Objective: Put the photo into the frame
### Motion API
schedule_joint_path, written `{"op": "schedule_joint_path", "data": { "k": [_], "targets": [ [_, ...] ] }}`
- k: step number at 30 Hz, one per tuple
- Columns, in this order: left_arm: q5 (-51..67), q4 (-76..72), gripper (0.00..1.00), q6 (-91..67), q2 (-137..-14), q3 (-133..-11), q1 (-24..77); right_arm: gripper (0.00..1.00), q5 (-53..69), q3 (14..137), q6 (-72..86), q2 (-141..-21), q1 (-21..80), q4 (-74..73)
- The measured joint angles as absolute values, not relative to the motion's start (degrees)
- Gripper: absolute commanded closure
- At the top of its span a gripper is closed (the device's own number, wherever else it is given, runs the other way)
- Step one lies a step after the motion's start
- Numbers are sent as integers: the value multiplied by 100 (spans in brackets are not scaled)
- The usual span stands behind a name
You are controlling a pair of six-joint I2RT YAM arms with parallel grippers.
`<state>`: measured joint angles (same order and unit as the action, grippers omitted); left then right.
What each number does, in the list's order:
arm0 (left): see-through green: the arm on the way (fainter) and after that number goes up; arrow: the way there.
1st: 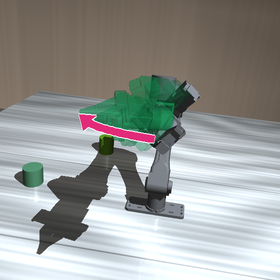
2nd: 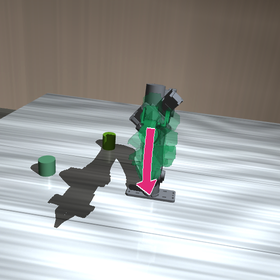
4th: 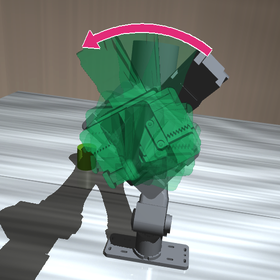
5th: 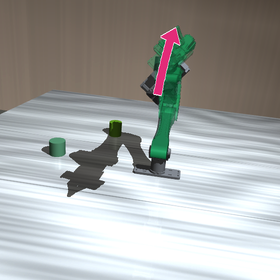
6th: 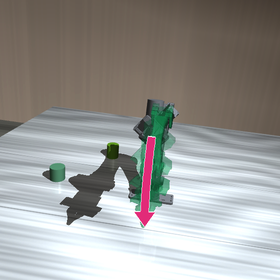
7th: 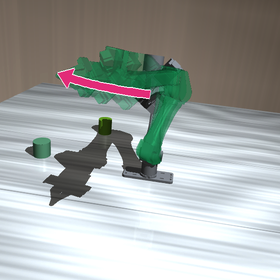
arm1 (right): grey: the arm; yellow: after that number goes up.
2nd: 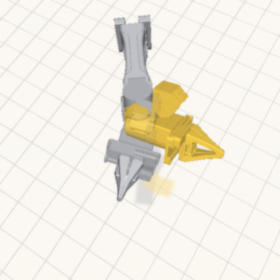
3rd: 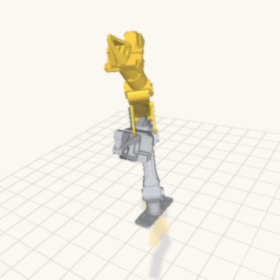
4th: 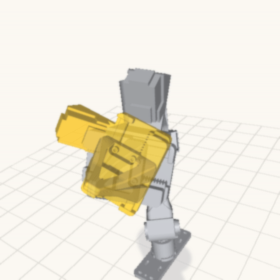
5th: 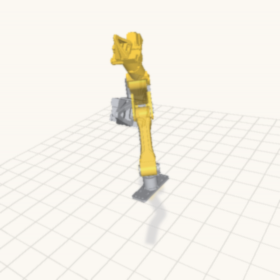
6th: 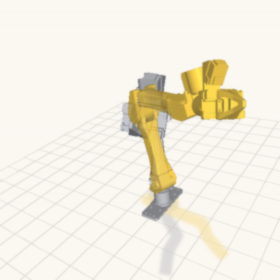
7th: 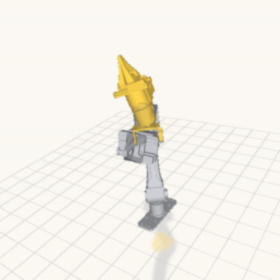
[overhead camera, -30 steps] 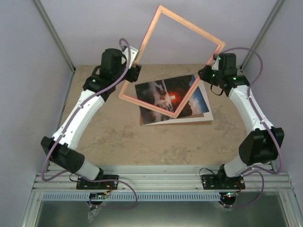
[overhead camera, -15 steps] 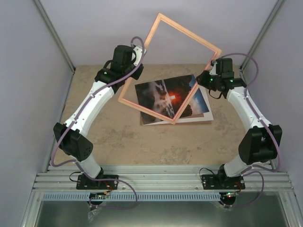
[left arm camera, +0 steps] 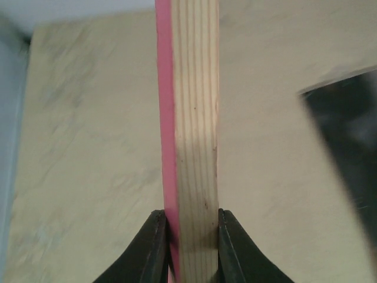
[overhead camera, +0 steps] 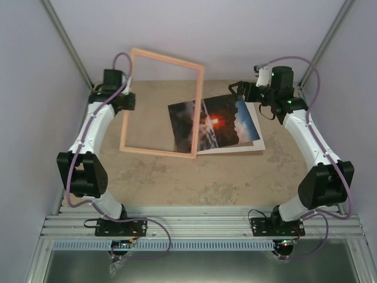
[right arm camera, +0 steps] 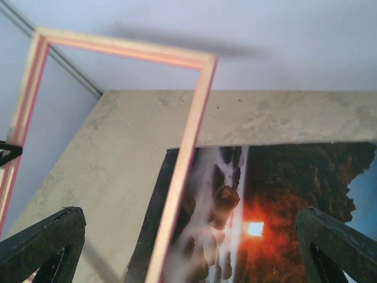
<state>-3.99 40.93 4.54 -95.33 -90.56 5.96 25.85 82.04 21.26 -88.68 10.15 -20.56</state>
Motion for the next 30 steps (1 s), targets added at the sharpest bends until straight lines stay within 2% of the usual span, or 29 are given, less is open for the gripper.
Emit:
{"op": "schedule_joint_path", "data": {
  "k": [4,8,12,20,30],
  "targets": [
    [-239,4257,100,569,-9430,-8484,-510,2,2786,8204,1809,-8774,982,-2014],
    [-23,4530,100,1009,-9500,-8407,-1592,2,2862,8143,1660,-8720,943,-2012],
    [14,4580,100,1455,-9695,-8447,-2095,2,2930,7975,1610,-8650,939,-2012],
    [180,4368,100,1815,-10339,-8379,-2034,2,2971,7883,1610,-8643,825,-2014],
    [97,3557,100,1188,-10335,-7288,-1186,2,3002,7769,1505,-8643,405,-2080]
  ]
}}
